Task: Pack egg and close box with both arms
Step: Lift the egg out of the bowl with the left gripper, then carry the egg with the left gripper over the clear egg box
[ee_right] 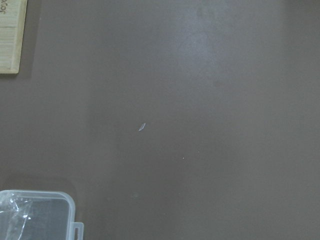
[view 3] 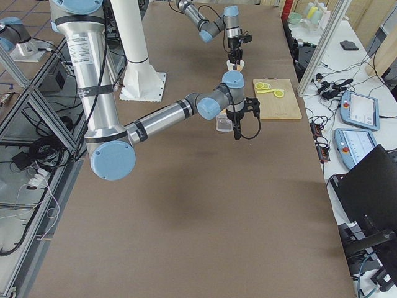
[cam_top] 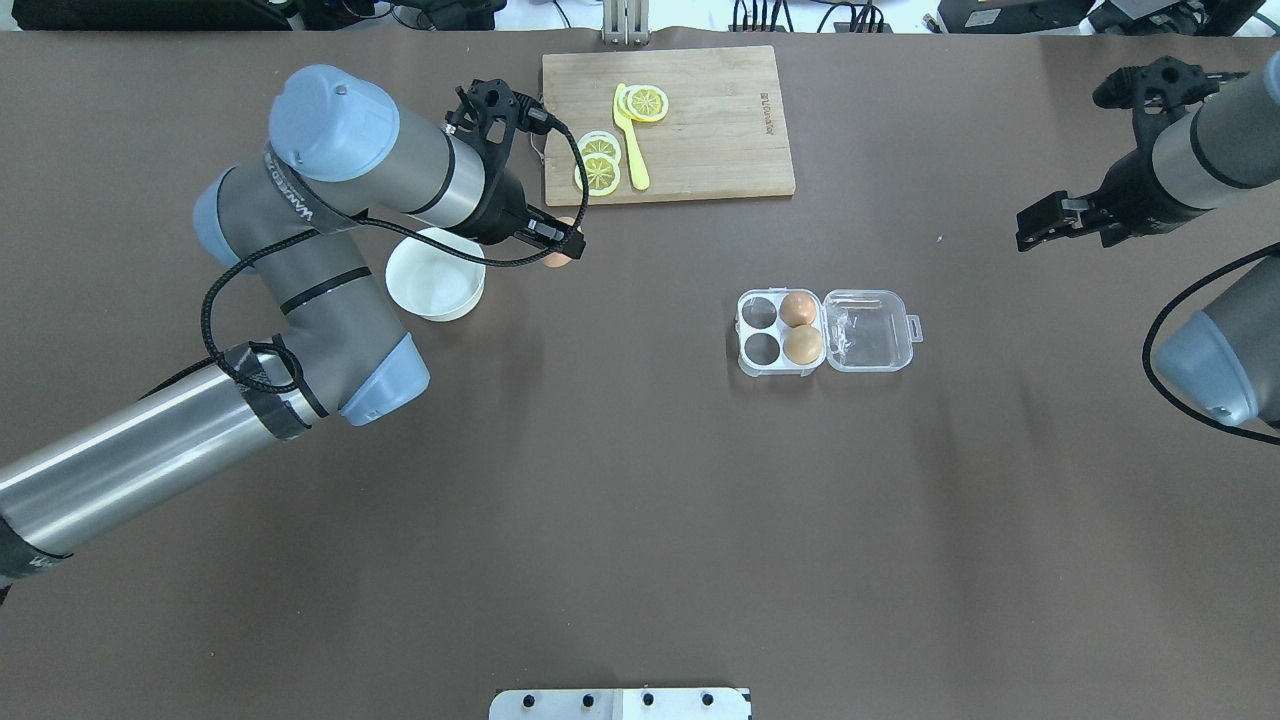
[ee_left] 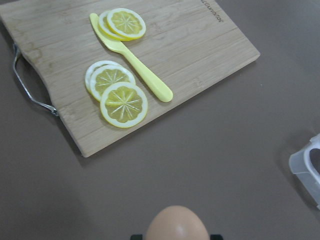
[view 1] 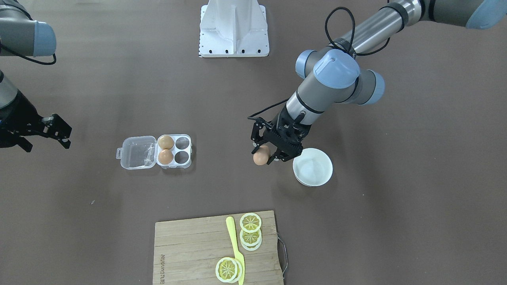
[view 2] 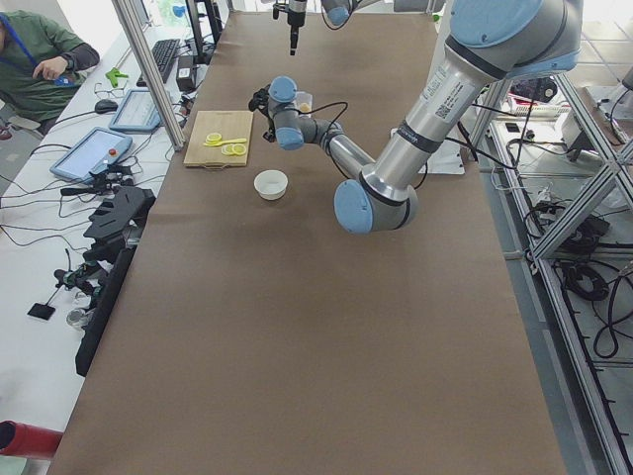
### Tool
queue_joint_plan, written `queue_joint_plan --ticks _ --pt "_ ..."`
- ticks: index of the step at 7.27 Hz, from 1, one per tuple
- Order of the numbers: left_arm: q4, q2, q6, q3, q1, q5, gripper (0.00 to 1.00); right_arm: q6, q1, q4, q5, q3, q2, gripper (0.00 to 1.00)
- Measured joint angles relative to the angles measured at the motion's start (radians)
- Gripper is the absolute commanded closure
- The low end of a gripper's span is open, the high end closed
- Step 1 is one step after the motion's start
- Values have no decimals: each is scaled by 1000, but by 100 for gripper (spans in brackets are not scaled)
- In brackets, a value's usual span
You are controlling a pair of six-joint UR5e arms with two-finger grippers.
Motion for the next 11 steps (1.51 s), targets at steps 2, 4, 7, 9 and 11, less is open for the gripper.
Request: queue_joint_plan --ticks 2,4,7,9,11 --pt "-3 -54 -20 38 52 81 100 -58 45 30 36 -38 -21 1" --pt "-4 -117 -23 91 88 133 100 -95 82 35 66 -68 -36 1" --pt "-4 -210 -23 173 120 178 100 -113 110 36 77 -103 -50 1" --pt "-4 -262 -23 210 183 264 100 -133 130 95 87 -161 -64 1" --pt "-4 -290 -22 242 228 328 100 -137 157 244 126 -267 -81 1"
